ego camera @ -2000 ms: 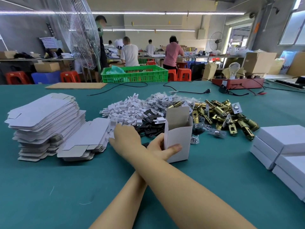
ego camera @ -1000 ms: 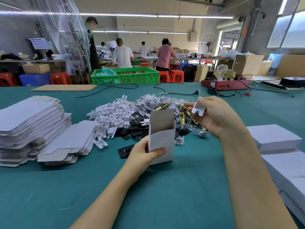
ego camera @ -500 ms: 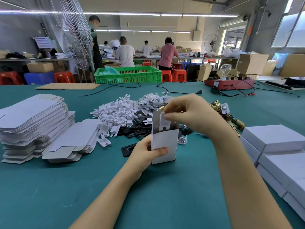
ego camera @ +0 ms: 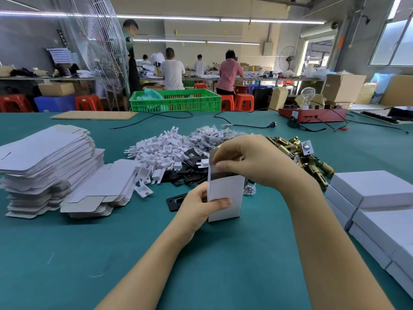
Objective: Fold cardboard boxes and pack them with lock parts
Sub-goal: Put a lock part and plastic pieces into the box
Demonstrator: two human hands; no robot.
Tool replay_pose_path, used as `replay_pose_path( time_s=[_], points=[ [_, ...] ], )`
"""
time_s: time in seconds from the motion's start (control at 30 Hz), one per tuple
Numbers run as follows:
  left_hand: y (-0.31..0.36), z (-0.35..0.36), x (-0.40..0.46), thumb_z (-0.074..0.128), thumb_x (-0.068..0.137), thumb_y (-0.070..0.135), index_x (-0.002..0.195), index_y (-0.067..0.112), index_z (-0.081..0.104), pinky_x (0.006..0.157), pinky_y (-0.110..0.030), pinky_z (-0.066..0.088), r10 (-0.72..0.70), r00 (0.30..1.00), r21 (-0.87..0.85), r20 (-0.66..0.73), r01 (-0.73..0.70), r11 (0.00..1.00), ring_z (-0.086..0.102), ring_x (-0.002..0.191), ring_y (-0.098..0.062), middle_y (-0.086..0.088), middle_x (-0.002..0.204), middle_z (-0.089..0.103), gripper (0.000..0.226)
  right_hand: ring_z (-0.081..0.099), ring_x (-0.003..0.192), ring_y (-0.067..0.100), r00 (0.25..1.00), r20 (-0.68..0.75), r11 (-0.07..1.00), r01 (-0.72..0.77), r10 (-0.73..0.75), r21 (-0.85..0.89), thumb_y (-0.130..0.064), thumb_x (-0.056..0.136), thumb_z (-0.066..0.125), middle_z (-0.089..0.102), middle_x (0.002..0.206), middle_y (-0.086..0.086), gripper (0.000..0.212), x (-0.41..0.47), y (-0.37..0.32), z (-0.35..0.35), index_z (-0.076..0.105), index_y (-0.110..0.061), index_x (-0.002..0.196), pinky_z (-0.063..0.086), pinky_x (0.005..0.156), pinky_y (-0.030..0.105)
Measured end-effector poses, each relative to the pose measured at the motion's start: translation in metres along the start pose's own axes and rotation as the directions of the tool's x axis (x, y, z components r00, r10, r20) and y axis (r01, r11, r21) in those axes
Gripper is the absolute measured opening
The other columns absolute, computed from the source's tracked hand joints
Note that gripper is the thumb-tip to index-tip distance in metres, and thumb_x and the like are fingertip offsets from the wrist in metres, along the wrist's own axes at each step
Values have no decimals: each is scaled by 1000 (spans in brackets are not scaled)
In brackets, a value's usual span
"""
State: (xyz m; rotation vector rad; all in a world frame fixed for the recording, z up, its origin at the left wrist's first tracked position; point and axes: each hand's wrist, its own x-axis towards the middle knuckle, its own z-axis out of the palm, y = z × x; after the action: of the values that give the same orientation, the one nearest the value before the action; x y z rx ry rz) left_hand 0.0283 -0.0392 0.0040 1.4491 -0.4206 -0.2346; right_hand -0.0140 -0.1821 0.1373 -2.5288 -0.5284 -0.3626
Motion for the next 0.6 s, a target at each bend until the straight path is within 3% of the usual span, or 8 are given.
replay_pose_path(
  time_s=[0.1,0.23,0.33,0.47,0.6],
  points=[
    [-1,0,0,80,65,23,108,23,70,77,-19,51,2,1000,8,1,-2,1000,69,95,-10,3,102,75,44,61,79,1,999,-43,1000,-4,4,-4,-17,88,67,69,84,-9,9,-1,3,-2,73,-17,94,44,68,5],
    [-2,0,-1,81,66,21,102,28,73,78,-20,51,12,1000,14,1,-12,1000,69,98,-12,3,104,75,37,65,74,13,974,-217,996,-52,68,77,-20,88,66,71,76,-2,10,-4,13,-9,73,-14,90,53,74,28],
    [-2,0,0,81,67,23,98,36,75,78,-18,51,19,1000,28,3,-19,999,69,99,-10,6,105,75,34,68,72,16,905,-377,972,-131,198,198,-22,88,65,71,72,1,12,-8,24,-13,72,-12,85,56,73,33],
    [-2,-1,0,81,68,24,97,38,74,75,-16,52,35,999,49,0,-35,998,69,98,-10,7,105,75,33,69,74,20,891,-326,941,-248,315,231,-28,89,66,72,73,5,16,-11,35,-14,71,-14,86,53,70,32],
    [-3,0,0,80,68,26,98,37,73,79,-21,52,43,999,86,-19,-42,995,69,97,-9,9,103,75,33,64,65,14,879,-383,949,-202,284,241,-25,88,66,70,69,2,15,-8,19,-14,70,-13,80,51,67,29]
  ],
)
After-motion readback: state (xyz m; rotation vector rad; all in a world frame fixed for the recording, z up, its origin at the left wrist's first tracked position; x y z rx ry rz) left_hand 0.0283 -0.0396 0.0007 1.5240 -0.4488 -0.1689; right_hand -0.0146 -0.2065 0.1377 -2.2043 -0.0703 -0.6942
